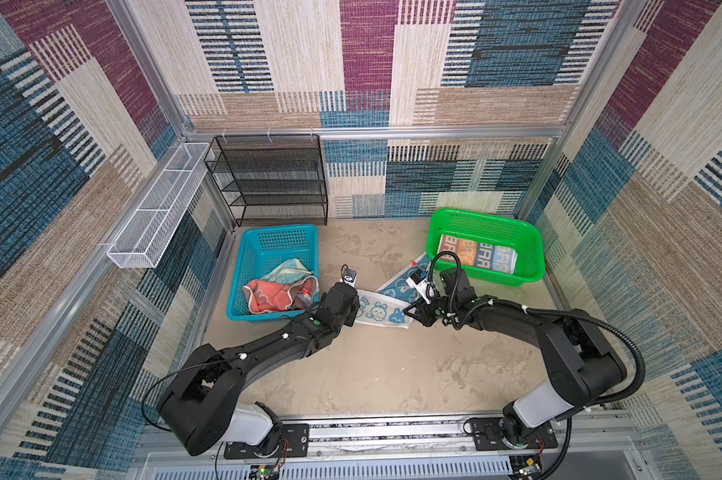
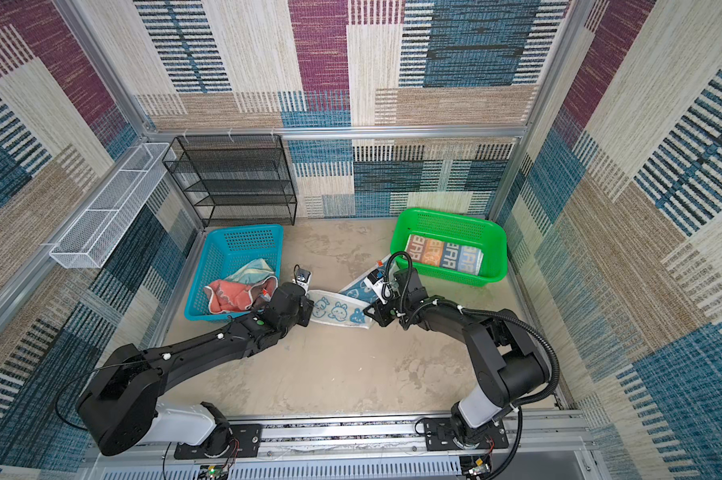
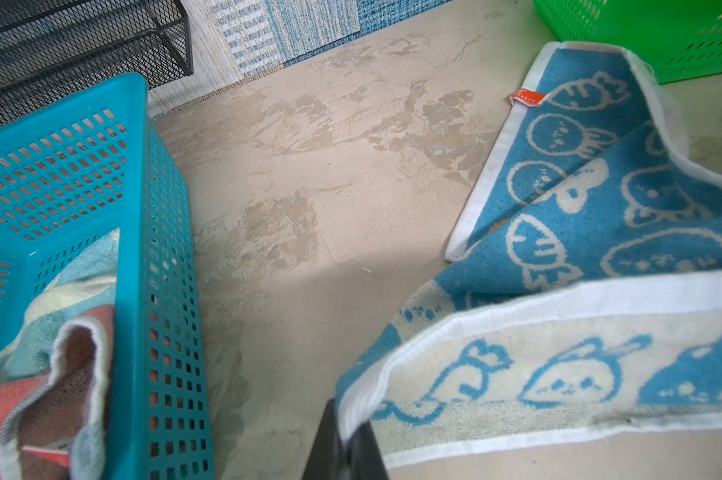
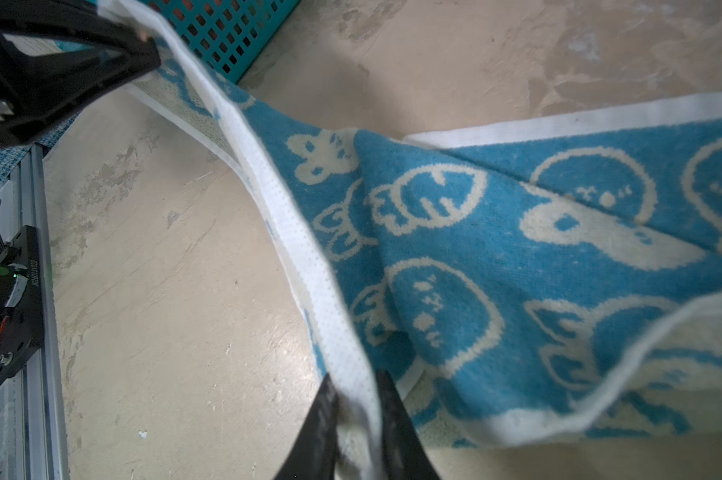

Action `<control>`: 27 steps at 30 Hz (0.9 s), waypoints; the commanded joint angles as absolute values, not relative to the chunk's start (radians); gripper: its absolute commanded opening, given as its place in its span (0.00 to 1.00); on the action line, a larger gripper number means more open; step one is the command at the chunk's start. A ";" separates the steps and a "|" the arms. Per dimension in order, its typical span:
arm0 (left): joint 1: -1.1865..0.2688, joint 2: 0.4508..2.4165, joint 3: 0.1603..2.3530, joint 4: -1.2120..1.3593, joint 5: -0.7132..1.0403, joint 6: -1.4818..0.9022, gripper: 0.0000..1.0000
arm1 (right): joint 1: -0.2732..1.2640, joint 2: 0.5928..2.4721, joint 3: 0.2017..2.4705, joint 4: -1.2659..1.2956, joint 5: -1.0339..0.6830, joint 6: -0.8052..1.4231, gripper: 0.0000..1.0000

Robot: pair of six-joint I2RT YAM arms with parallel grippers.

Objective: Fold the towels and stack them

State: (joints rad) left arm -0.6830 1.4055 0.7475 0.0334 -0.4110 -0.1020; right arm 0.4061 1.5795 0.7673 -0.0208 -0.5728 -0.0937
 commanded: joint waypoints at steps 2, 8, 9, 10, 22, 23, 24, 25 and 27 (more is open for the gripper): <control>-0.681 1.397 0.745 0.027 -0.405 -0.115 0.00 | 0.405 1.555 0.780 0.000 -0.548 -0.083 0.11; -0.669 1.364 0.773 0.017 -0.344 -0.134 0.00 | 0.399 1.482 0.827 -0.007 -0.485 -0.048 0.00; -0.665 1.355 0.791 0.002 -0.330 -0.134 0.00 | 0.399 1.463 0.842 -0.014 -0.471 -0.047 0.00; -0.660 1.348 0.825 -0.026 -0.317 -0.131 0.00 | 0.400 1.440 0.862 -0.022 -0.451 -0.047 0.00; -0.642 1.338 1.379 -0.464 -0.279 -0.039 0.00 | 0.399 1.268 1.239 -0.174 -0.306 -0.180 0.00; -0.643 1.330 1.407 -0.479 -0.266 -0.036 0.00 | 0.399 1.260 1.263 -0.182 -0.309 -0.186 0.00; -0.643 1.320 1.434 -0.493 -0.250 -0.034 0.00 | 0.401 1.250 1.288 -0.187 -0.314 -0.195 0.00; -0.643 1.308 1.457 -0.506 -0.228 -0.032 0.00 | 0.401 1.236 1.303 -0.188 -0.325 -0.205 0.00; -0.643 1.280 1.491 -0.524 -0.175 -0.032 0.00 | 0.402 1.204 1.317 -0.179 -0.343 -0.226 0.00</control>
State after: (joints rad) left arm -0.6434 1.3060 1.4540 -0.4419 -0.2520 -0.0563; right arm 0.4000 1.2327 1.2953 -0.1654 -0.3302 -0.1825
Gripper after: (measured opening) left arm 0.078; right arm 0.055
